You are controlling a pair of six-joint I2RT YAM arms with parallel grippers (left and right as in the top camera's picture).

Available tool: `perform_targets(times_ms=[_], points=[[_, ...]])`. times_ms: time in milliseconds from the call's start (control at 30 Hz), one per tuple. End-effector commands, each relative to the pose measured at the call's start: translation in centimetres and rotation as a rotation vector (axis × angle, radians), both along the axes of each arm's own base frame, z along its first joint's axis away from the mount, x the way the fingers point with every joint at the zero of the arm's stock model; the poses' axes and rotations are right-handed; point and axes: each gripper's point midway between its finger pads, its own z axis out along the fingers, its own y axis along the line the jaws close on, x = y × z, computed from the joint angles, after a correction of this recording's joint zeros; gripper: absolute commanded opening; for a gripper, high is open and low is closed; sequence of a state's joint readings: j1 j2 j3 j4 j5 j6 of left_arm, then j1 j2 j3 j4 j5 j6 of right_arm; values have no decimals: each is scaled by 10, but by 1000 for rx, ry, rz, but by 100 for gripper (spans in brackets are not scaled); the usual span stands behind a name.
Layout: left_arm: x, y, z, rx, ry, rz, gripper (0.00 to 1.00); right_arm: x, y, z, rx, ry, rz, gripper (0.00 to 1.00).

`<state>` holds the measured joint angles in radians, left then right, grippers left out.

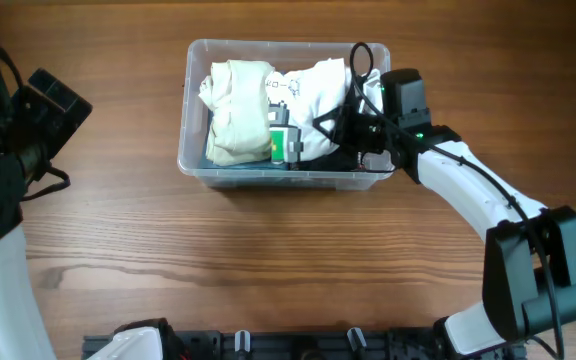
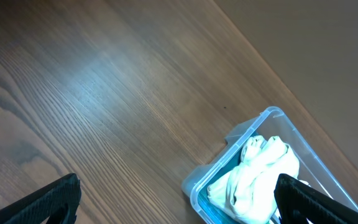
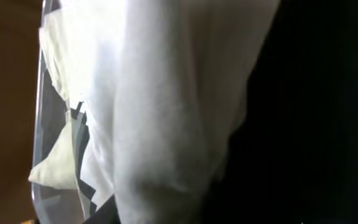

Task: Pack container
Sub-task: 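Place the white T-shirt into the box and press it down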

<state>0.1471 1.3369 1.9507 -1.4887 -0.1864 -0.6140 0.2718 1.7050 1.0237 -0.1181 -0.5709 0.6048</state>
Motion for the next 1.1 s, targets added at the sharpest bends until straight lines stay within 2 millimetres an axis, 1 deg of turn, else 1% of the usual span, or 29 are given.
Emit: perform_targets(times_ms=[0, 100, 133, 200, 233, 300, 367, 400, 433, 467, 500, 533, 600, 633, 667, 700, 733, 767, 800, 833, 867, 900, 933, 1000, 1033, 1067], points=[[0, 3, 1, 12, 0, 7, 100, 11, -20, 46, -45, -120, -33, 34], [0, 3, 1, 12, 0, 6, 100, 5, -47, 77, -194, -190, -84, 34], [0, 3, 1, 12, 0, 6, 100, 3, -53, 87, -233, -215, -95, 37], [0, 3, 1, 12, 0, 6, 100, -3, -56, 109, -264, -292, -64, 55], [0, 3, 1, 12, 0, 6, 100, -6, -54, 116, -253, -309, -52, 63], [0, 3, 1, 12, 0, 6, 100, -12, -47, 128, -205, -324, -31, 62], [0, 3, 1, 12, 0, 6, 100, -12, -38, 132, -143, -302, -42, 45], [0, 3, 1, 12, 0, 7, 100, -10, -33, 131, -130, -301, -43, 31], [0, 3, 1, 12, 0, 6, 100, -6, -24, 128, -125, -309, -27, 20], [0, 3, 1, 12, 0, 6, 100, -2, -14, 119, -133, -309, -14, 14], [0, 3, 1, 12, 0, 6, 100, 3, -5, 103, -157, -293, -5, 14], [0, 3, 1, 12, 0, 7, 100, 7, 0, 86, -187, -268, -2, 14], [0, 3, 1, 12, 0, 6, 100, 13, 3, 34, -269, -172, 0, 12], [0, 3, 1, 12, 0, 7, 100, 13, 4, 4, -294, -106, 13, 11], [0, 3, 1, 12, 0, 6, 100, 9, 5, -25, -300, -31, 37, 7], [0, 3, 1, 12, 0, 6, 100, 4, 6, -41, -293, 21, 56, 4], [0, 3, 1, 12, 0, 7, 100, -2, 6, -55, -280, 77, 72, 4], [0, 3, 1, 12, 0, 7, 100, -7, 6, -63, -266, 129, 63, 9], [0, 3, 1, 12, 0, 7, 100, -7, 6, -62, -261, 132, 64, 14], [0, 3, 1, 12, 0, 6, 100, -6, 9, -52, -248, 107, 77, 20], [0, 3, 1, 12, 0, 7, 100, -3, 10, -36, -242, 66, 86, 32], [0, 3, 1, 12, 0, 6, 100, -1, 11, -21, -240, 22, 97, 38], [0, 3, 1, 12, 0, 6, 100, 1, 12, 13, -235, -59, 113, 42], [0, 3, 1, 12, 0, 6, 100, -2, 11, 61, -228, -168, 131, 48], [0, 3, 1, 12, 0, 6, 100, -10, 8, 94, -228, -241, 143, 54], [0, 3, 1, 12, 0, 6, 100, -19, 5, 123, -235, -311, 161, 59]])
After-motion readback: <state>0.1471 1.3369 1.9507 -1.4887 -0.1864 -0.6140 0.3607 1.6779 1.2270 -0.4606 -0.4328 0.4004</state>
